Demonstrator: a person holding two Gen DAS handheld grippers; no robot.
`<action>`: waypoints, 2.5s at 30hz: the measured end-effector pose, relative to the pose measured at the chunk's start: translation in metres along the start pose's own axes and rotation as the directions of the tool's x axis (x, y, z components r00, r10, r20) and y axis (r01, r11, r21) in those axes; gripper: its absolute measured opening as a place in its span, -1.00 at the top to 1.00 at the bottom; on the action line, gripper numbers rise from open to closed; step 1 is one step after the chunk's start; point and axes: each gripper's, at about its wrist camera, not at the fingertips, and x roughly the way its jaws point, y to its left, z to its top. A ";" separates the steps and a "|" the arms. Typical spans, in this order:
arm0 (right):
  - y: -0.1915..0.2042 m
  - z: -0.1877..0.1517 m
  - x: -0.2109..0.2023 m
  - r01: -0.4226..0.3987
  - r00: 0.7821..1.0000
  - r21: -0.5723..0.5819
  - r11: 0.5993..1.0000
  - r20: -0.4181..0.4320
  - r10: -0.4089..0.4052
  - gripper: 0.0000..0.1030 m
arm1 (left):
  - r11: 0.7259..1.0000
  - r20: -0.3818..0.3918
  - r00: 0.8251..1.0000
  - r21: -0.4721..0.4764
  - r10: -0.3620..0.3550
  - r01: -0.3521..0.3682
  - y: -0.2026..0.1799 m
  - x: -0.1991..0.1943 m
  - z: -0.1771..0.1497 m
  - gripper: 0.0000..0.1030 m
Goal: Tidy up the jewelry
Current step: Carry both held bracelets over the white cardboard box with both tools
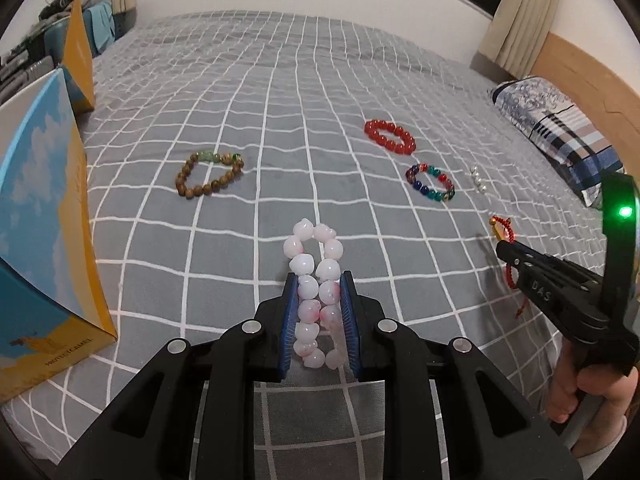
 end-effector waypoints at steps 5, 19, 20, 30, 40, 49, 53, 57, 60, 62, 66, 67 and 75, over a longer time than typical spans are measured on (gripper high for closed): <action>-0.001 0.007 -0.004 0.019 1.000 0.013 1.000 0.016 -0.019 0.75 | 1.000 0.020 0.999 -0.003 0.029 -0.029 0.004 -0.006 0.008 0.60; 0.016 0.033 -0.028 0.031 0.997 0.001 1.000 0.065 -0.031 0.75 | 0.998 0.095 0.994 0.038 0.048 -0.052 -0.002 -0.043 0.032 0.60; 0.019 0.036 -0.031 0.030 0.997 -0.006 1.000 0.071 -0.030 0.75 | 0.998 0.105 0.993 0.037 0.051 -0.056 0.000 -0.048 0.035 0.60; 0.060 0.070 -0.055 0.016 0.994 -0.057 0.998 0.105 -0.010 0.75 | 0.996 0.172 0.981 0.002 0.086 -0.087 0.034 -0.097 0.059 0.60; 0.123 0.087 -0.083 -0.029 0.989 -0.124 0.992 0.139 0.046 0.75 | 0.981 0.212 0.959 -0.075 0.189 -0.177 0.094 -0.146 0.069 0.60; 0.214 0.093 -0.117 -0.103 0.975 -0.230 0.968 0.170 0.144 0.75 | 0.955 0.233 0.930 -0.159 0.282 -0.250 0.156 -0.188 0.061 0.60; 0.254 0.089 -0.130 -0.146 0.966 -0.273 0.951 0.170 0.197 0.75 | 0.937 0.222 0.917 -0.195 0.330 -0.290 0.184 -0.199 0.053 0.60; 0.300 0.077 -0.141 -0.196 0.952 -0.335 0.922 0.162 0.261 0.75 | 0.919 0.204 0.909 -0.235 0.364 -0.315 0.210 -0.208 0.040 0.60; 0.326 0.068 -0.146 -0.222 0.943 -0.368 0.903 0.152 0.294 0.75 | 0.905 0.186 0.902 -0.261 0.390 -0.337 0.229 -0.213 0.031 0.60; 0.342 0.062 -0.147 -0.241 0.939 -0.383 0.892 0.141 0.314 0.75 | 0.895 0.174 0.898 -0.278 0.404 -0.349 0.240 -0.216 0.024 0.60; 0.369 0.052 -0.147 -0.278 0.931 -0.412 0.868 0.108 0.350 0.75 | 0.879 0.142 0.896 -0.309 0.420 -0.363 0.260 -0.217 0.017 0.60; 0.377 0.050 -0.146 -0.292 0.929 -0.422 0.859 0.090 0.360 0.75 | 0.875 0.131 0.896 -0.316 0.424 -0.367 0.264 -0.216 0.015 0.60; 0.424 0.028 -0.116 -0.334 0.936 -0.463 0.821 -0.062 0.346 0.75 | 0.841 -0.036 0.909 -0.368 0.414 -0.398 0.299 -0.188 0.005 0.60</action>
